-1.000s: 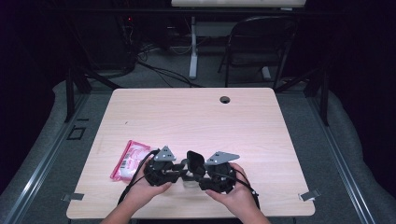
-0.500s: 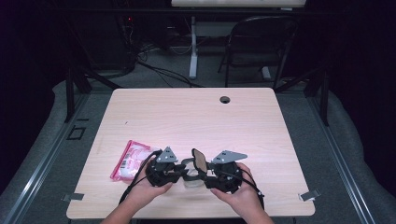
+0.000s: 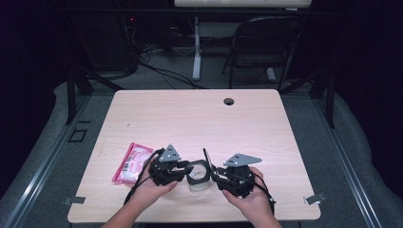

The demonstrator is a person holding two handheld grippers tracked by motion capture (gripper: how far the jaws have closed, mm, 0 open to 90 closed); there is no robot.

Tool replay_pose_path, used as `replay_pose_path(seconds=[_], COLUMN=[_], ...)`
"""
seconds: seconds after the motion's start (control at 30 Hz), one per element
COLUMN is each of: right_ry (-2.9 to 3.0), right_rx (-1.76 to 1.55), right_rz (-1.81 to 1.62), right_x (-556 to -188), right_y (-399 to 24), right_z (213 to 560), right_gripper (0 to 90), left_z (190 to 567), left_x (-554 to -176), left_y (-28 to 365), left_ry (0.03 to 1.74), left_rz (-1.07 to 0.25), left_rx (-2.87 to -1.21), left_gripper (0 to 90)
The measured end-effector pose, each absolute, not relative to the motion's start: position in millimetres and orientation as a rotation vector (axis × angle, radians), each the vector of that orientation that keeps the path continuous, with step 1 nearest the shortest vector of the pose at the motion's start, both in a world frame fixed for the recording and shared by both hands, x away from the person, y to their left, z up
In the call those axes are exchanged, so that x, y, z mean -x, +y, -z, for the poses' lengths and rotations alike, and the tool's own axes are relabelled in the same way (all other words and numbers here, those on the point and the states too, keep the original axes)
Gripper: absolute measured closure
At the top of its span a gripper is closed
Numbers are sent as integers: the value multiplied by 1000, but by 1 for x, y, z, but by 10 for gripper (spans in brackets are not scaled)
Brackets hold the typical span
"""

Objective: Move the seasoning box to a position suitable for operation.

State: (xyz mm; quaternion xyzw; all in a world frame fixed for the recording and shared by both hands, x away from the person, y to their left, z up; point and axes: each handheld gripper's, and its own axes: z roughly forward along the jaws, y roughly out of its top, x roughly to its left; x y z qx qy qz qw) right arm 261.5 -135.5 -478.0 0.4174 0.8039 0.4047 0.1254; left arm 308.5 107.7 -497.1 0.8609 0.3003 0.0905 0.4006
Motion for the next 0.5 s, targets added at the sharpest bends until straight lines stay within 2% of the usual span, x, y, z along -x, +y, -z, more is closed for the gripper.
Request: replay_pose_path(seconds=[0.23,0.5], right_ry=[2333,2331], right_rx=[-1222,-1220], right_rz=[-1188,-1193], right_x=[-261,-261], right_y=[-135,-135], right_z=[477,476], right_gripper=[677,697], left_z=[505,511], left_x=[-317,-322], left_y=[107,106], left_ry=[814,829], left_rz=[-239,-216], left_rx=[-2169,-2184], left_gripper=[649,665])
